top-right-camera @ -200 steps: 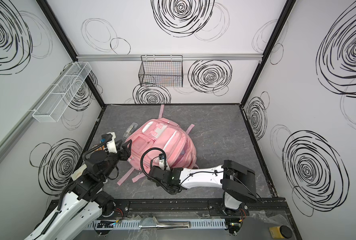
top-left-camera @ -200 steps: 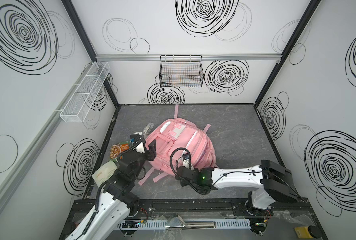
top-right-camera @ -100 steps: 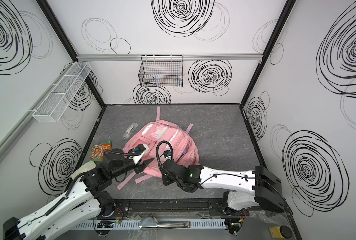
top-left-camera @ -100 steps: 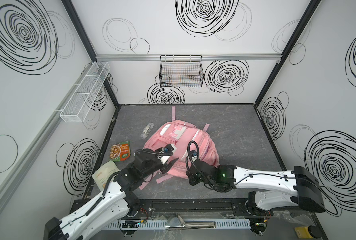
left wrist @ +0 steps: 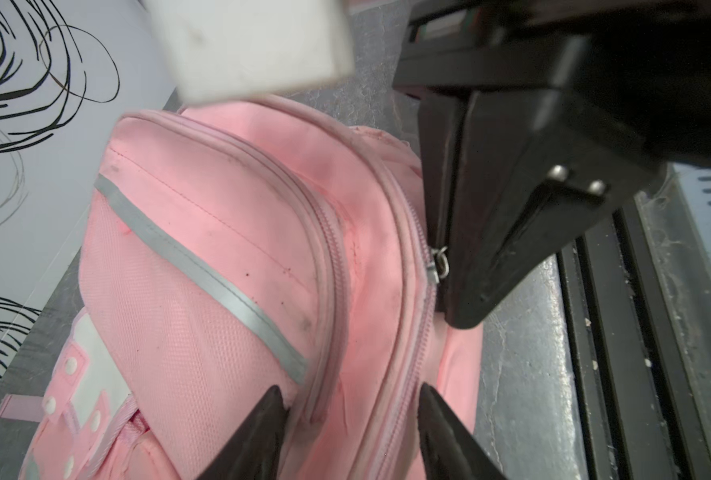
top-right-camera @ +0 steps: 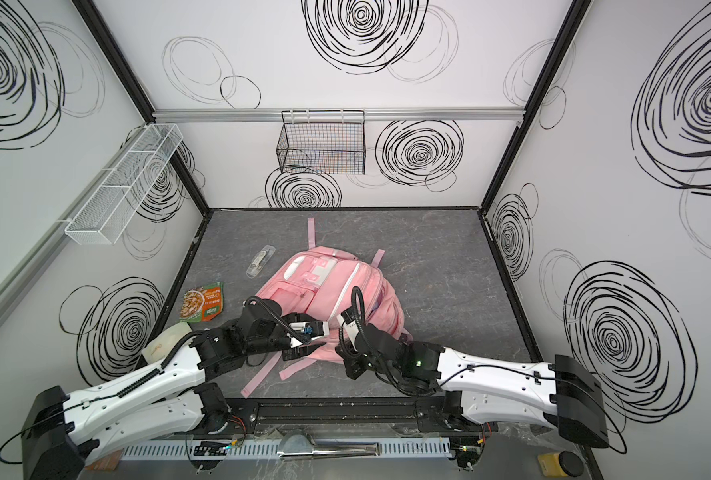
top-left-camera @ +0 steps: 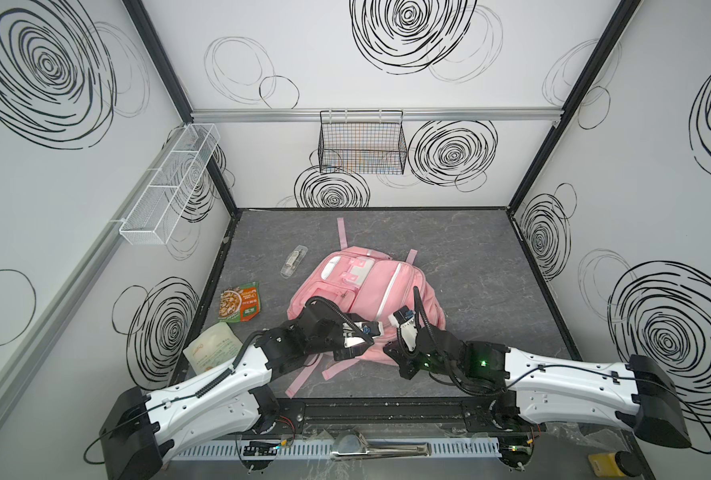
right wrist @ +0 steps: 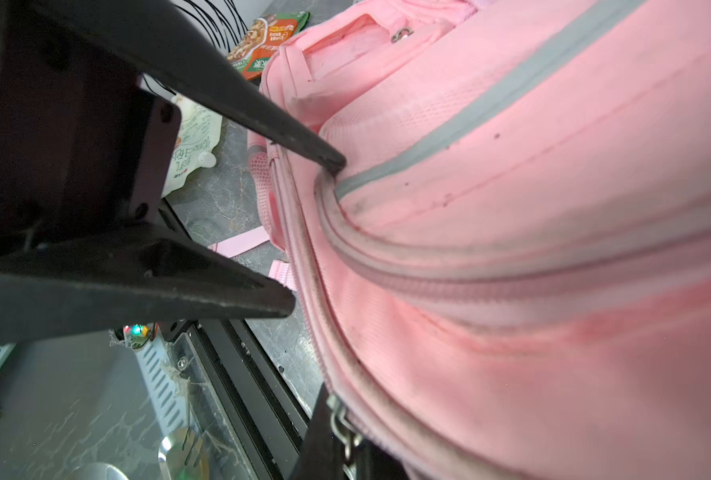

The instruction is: Pack the student bag

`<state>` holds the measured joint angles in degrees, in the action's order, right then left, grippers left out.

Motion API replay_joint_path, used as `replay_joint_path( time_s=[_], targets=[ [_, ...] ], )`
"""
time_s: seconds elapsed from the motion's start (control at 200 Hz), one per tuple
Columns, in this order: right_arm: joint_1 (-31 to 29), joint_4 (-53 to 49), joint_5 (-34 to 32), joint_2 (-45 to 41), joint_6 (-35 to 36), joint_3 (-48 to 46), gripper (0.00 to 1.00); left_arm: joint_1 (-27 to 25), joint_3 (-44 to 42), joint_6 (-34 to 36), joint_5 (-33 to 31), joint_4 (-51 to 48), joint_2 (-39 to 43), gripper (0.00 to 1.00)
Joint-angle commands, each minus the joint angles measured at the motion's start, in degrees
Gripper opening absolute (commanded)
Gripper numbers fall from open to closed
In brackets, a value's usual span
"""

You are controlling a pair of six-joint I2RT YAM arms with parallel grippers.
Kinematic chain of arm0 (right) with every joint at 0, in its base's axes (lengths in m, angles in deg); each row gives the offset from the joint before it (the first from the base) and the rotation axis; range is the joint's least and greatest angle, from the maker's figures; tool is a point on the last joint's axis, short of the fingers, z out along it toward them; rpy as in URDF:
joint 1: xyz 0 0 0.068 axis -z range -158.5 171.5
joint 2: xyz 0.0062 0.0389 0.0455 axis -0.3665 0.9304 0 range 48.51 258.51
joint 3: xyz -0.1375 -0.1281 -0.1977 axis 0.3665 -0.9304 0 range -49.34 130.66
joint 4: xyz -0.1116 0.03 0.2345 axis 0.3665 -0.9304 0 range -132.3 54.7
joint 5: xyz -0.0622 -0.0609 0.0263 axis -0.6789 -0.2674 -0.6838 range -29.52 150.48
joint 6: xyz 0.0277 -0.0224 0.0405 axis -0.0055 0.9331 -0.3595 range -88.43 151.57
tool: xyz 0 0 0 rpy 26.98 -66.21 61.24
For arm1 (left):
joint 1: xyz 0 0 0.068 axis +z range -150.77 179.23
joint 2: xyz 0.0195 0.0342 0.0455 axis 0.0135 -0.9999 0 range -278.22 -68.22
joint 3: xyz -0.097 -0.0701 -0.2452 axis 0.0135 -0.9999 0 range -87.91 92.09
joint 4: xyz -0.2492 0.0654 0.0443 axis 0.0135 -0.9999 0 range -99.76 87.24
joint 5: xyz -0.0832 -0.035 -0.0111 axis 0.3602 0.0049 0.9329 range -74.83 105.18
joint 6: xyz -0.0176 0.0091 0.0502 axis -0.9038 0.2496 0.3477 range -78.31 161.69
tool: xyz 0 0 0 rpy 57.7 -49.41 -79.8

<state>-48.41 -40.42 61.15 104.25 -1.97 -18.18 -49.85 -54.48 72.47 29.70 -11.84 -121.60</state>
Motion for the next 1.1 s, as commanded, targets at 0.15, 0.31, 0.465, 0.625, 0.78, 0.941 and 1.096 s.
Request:
replay_joint_path(
  time_s=[0.15, 0.31, 0.465, 0.625, 0.78, 0.941, 1.096],
  targets=[
    [2.51, 12.59, 1.5, -5.72, 2.57, 0.13, 0.0, -0.28, -1.34, 1.01, 6.55, 4.38, 2.21, 0.5],
    [3.97, 12.42, 3.91, -2.2, 3.65, 2.17, 0.0, -0.25, -3.76, 0.81, 6.62, 8.16, 6.86, 0.5],
    [4.12, 13.03, 7.42, 0.34, 4.27, 5.18, 0.0, -0.35, -6.01, 1.65, 8.01, 9.08, 9.78, 0.48],
    [4.04, 13.66, 9.34, 1.29, 3.7, 6.11, 0.0, -0.41, -6.35, 1.73, 11.32, 8.43, 9.71, 0.44],
    [3.99, 14.71, 9.96, 1.08, 3.66, 6.23, 0.0, -0.87, -6.18, 2.06, 10.38, 7.17, 9.98, 0.38],
    [4.01, 14.56, 11.01, 1.56, 3.57, 6.67, 0.0, -0.85, -7.65, 2.36, 9.16, 8.25, 12.09, 0.35],
    [3.99, 17.02, 12.62, 1.39, 3.3, 6.78, 0.0, -0.77, -7.59, 3.12, 9.48, 7.53, 12.52, 0.33]
  ],
)
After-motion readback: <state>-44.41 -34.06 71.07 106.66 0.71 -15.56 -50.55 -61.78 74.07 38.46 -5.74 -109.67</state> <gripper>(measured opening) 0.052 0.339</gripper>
